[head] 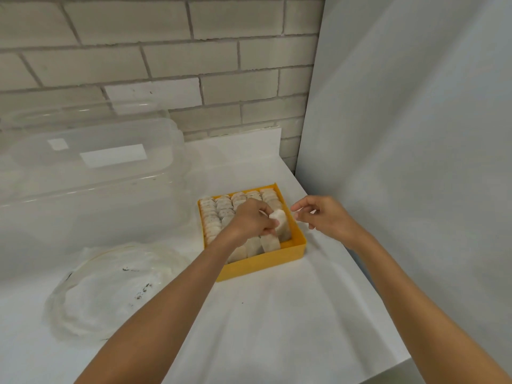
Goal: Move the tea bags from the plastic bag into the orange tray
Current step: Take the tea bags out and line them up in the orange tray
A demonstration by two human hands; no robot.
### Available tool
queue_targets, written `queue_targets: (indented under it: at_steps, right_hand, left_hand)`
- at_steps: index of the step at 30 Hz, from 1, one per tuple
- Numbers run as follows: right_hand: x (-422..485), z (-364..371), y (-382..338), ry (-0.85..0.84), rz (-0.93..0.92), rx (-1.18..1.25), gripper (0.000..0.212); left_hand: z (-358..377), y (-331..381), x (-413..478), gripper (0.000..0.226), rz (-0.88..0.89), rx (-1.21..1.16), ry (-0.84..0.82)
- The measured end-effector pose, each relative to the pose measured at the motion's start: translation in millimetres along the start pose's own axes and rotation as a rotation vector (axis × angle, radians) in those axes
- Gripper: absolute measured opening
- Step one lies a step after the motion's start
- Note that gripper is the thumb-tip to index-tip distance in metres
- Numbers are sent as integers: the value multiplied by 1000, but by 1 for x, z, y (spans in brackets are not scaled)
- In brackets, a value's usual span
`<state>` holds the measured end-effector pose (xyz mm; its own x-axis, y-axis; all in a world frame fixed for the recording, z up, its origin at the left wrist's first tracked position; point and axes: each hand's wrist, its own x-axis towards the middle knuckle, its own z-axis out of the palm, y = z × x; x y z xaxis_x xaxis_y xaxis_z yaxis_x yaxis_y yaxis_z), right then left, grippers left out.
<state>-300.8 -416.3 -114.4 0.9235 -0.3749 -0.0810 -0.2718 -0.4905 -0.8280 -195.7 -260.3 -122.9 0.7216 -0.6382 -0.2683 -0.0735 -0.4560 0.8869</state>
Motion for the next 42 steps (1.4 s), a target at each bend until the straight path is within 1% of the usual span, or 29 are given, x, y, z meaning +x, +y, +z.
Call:
queue_targets:
  at_steps: [3,8,10,12,13,16,19,22,25,28,31,33,35,38,40,42]
  right_hand:
    - [1,2,9,-5,-2,-44,12]
    - [-1,7,16,-47,6,-50,15]
    - [-2,7,17,-52,9,-49,16]
    - [-2,7,16,-53,9,-51,16]
    - [-2,7,16,-50,10,-51,16]
    - [-4,7,16,-43,19,-44,15]
    - [-4,8,15,-35,20,-65,15]
    - [-3,8,14,-1,10,-109,17]
    - [-4,6,7,60,-19,-192,17]
    - [-7,7,-7,132,-87,-285,19]
    - [-11,16,-28,168,-144,-310,22]
    - [-14,29,-46,163,-193,-291,23]
    - [-19,46,-66,121,-241,-249,24]
    - [-26,81,-94,-9,-293,-194,25]
    - [-29,109,-109,-95,-298,-191,31]
    - [-32,139,-118,-178,-293,-227,44]
  left_hand:
    - [6,-6,5,15,-27,76,-22]
    - [10,-7,14,13,-3,170,-83]
    - [8,-5,15,13,-24,141,-141]
    - [6,-2,15,8,-56,80,-208]
    - [7,-2,15,6,-56,102,-215]
    - [13,-7,21,11,-4,306,-130]
    - [25,-11,25,12,70,463,31]
    - [33,-14,25,9,127,534,169]
    - [37,-16,21,17,136,535,222]
    - [30,-12,11,23,164,496,269]
    - [8,-11,-8,20,212,440,313]
    - [-13,-11,-29,17,228,367,330]
    - [-37,-13,-56,14,205,296,349]
    - [-77,-23,-103,8,129,190,358]
    - [-104,-37,-133,6,25,157,254]
    - [-128,-56,-154,9,-104,183,104]
